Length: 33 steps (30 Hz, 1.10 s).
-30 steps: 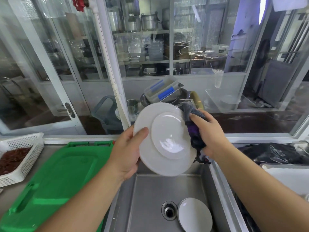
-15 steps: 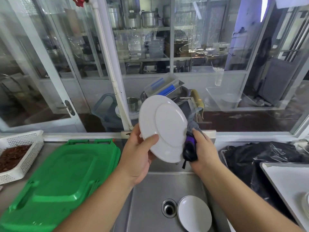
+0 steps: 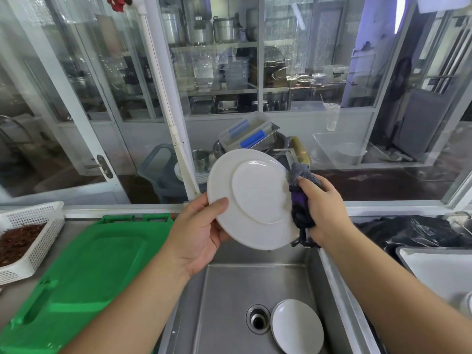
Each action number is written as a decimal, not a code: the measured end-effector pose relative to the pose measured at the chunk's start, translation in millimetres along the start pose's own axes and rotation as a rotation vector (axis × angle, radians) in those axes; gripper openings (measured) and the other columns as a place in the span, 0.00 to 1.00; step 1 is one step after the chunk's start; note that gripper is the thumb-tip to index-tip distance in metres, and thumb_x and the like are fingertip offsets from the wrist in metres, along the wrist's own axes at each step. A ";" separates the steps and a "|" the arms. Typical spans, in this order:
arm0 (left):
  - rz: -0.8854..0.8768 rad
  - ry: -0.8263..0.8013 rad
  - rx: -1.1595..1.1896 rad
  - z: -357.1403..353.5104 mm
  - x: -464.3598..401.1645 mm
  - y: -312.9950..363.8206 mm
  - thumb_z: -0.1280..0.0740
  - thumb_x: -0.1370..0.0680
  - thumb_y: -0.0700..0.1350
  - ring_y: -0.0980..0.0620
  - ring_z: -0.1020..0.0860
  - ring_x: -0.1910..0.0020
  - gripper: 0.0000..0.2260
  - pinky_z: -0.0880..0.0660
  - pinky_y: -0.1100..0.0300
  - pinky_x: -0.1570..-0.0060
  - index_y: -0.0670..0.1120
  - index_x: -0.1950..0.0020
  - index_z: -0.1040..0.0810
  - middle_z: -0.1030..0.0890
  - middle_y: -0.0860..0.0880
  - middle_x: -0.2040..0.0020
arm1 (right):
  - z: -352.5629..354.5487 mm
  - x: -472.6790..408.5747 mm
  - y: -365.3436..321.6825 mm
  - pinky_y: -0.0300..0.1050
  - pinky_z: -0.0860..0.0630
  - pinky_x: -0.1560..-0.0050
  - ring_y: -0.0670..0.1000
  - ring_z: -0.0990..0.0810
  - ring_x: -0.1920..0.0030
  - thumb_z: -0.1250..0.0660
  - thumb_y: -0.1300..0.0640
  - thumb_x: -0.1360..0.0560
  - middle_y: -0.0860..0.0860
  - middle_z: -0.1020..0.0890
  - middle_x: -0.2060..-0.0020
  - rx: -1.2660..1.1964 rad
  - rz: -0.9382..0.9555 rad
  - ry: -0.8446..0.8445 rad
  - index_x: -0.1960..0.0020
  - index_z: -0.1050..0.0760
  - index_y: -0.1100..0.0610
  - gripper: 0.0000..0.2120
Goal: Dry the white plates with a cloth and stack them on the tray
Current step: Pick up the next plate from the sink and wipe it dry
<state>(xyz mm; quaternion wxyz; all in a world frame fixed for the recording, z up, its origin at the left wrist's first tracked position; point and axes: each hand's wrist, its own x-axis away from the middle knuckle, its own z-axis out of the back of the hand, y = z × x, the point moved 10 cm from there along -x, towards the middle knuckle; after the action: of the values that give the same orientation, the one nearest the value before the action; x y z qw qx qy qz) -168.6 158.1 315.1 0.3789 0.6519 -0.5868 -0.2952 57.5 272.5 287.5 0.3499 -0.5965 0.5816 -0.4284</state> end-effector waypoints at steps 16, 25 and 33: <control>-0.122 0.053 -0.055 -3.8 3.9 -20.5 0.27 0.31 0.34 0.46 0.17 0.38 0.28 0.16 0.50 0.51 0.55 0.34 0.21 0.15 0.48 0.37 | -3.5 16.2 64.5 0.56 0.16 0.61 0.56 0.15 0.64 0.28 0.55 0.20 0.56 0.12 0.57 -0.151 -0.159 0.067 0.42 0.17 0.51 0.07; -0.026 0.224 -0.021 18.0 4.0 3.4 0.34 0.18 0.37 0.37 0.20 0.34 0.13 0.27 0.36 0.30 0.47 0.36 0.18 0.16 0.40 0.37 | -6.8 17.2 11.0 0.47 0.18 0.69 0.47 0.16 0.69 0.26 0.51 0.23 0.44 0.15 0.59 0.180 0.072 -0.009 0.46 0.21 0.37 0.10; -0.085 0.272 -0.039 12.1 5.2 1.4 0.33 0.18 0.37 0.44 0.17 0.39 0.11 0.22 0.43 0.35 0.47 0.38 0.18 0.14 0.45 0.41 | -33.7 61.5 -10.9 0.47 0.32 0.42 0.55 0.26 0.43 0.27 0.51 0.22 0.47 0.27 0.46 0.947 0.542 -0.029 0.37 0.20 0.50 0.15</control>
<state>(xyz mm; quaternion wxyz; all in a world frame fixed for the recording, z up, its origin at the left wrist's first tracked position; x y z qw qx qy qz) -178.7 151.1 310.1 0.4546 0.7029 -0.4959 -0.2310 28.2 215.0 316.9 0.6861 -0.2082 0.4530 -0.5298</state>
